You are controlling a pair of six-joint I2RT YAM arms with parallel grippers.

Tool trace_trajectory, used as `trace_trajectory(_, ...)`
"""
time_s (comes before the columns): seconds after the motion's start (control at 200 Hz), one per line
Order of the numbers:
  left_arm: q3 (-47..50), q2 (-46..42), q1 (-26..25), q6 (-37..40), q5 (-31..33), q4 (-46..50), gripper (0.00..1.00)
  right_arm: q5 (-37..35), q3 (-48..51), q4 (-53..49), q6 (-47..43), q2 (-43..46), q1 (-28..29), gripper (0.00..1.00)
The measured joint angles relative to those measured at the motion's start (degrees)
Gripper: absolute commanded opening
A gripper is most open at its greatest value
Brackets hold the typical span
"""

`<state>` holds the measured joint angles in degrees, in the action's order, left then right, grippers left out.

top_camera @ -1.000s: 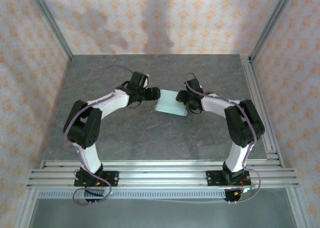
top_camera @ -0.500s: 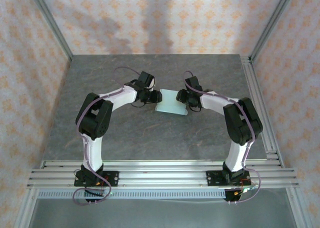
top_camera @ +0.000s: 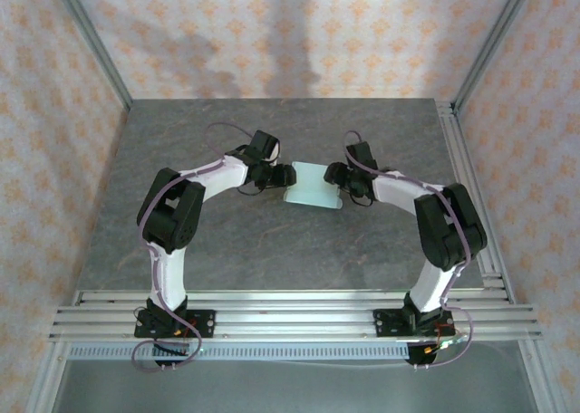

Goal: Fold the paper box

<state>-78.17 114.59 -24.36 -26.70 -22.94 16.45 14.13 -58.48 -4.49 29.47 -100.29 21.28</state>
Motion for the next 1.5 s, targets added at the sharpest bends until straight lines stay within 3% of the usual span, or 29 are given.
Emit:
trace_trajectory(0.18,0.00,0.00,0.66,-0.57,-1.88,-0.63,0.54,0.66,0.87,1.20,1.03,0.20,-0.44,0.65)
trace_trajectory(0.31,0.00,0.07,1.36,-0.85,-3.58,-1.42,0.37,0.96,1.09,1.55,1.57,0.20,-0.44,0.66)
trace_trajectory(0.42,0.00,0.13,1.53,-1.38,-4.57,-2.19,0.29,1.03,1.14,1.62,1.64,0.17,-0.44,0.66)
trace_trajectory(0.686,0.76,0.13,1.64,-1.38,-5.51,-3.80,0.29,1.84,1.18,2.51,2.03,0.20,-0.46,0.66)
trace_trajectory(0.831,1.29,0.13,2.01,-1.46,-6.23,-4.33,0.40,2.43,1.29,3.21,2.10,0.20,-0.48,0.66)
trace_trajectory(1.011,1.42,0.13,2.34,-1.38,-6.78,-4.31,0.43,3.17,1.95,3.74,2.86,0.20,-0.57,0.66)
trace_trajectory(1.281,1.42,0.24,2.34,-1.38,-7.30,-4.70,0.30,3.50,2.71,4.66,3.74,0.20,-1.20,0.66)
trace_trajectory(1.501,2.82,0.24,3.30,-1.99,-8.94,-7.39,0.23,3.85,4.61,5.62,5.09,0.83,-2.01,0.73)
